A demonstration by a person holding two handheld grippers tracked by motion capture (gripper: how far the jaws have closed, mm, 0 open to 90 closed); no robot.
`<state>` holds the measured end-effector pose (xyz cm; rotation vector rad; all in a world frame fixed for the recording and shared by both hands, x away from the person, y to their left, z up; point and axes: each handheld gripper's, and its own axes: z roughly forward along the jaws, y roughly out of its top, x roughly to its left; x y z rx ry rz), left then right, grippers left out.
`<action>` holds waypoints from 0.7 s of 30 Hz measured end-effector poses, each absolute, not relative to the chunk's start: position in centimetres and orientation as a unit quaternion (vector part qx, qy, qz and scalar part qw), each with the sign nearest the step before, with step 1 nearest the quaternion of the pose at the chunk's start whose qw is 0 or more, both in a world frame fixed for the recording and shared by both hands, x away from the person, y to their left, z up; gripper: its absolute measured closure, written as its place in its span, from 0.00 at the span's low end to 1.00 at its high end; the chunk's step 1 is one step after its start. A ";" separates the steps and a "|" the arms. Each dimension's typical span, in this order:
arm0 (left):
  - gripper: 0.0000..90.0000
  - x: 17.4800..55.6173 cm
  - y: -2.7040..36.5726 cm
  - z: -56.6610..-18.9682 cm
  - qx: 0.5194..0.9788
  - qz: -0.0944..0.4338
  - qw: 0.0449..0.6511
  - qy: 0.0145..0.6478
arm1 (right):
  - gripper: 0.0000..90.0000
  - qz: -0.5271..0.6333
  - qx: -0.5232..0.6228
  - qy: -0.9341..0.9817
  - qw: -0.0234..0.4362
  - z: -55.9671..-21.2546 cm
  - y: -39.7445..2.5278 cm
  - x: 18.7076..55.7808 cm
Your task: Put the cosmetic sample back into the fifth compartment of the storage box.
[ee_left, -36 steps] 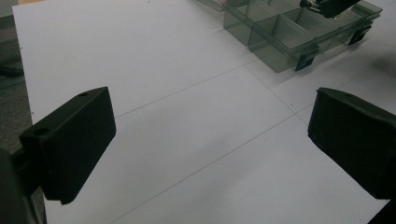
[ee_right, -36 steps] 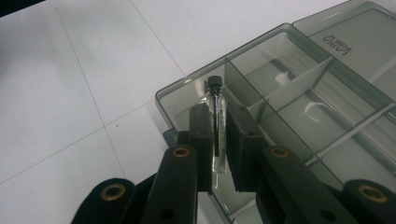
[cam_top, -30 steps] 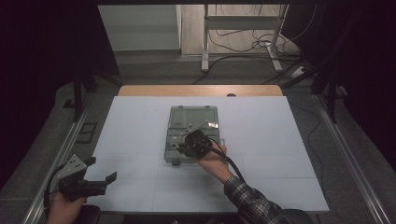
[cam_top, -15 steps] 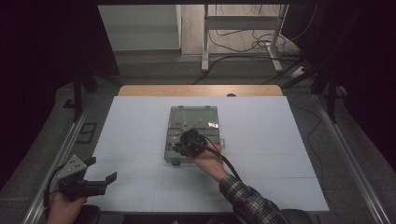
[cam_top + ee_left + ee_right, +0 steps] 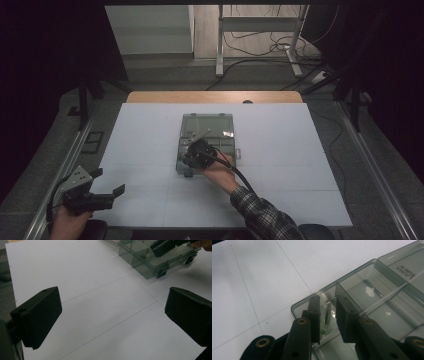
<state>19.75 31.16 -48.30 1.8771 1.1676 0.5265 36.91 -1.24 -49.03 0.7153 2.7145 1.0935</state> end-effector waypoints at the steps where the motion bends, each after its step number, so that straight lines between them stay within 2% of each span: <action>1: 0.02 19.7 31.2 -48.3 0.749 0.210 0.421 0.466 | 0.80 0.363 0.238 0.899 0.065 -49.0 -1.3 36.9; 9: 0.02 19.7 31.1 -48.3 0.750 0.210 0.421 0.465 | 0.70 0.364 0.243 0.897 0.060 -48.7 -1.6 36.8; 21: 0.02 19.7 31.2 -48.3 0.750 0.209 0.423 0.464 | 0.60 0.363 0.248 0.897 0.052 -48.4 -2.4 36.8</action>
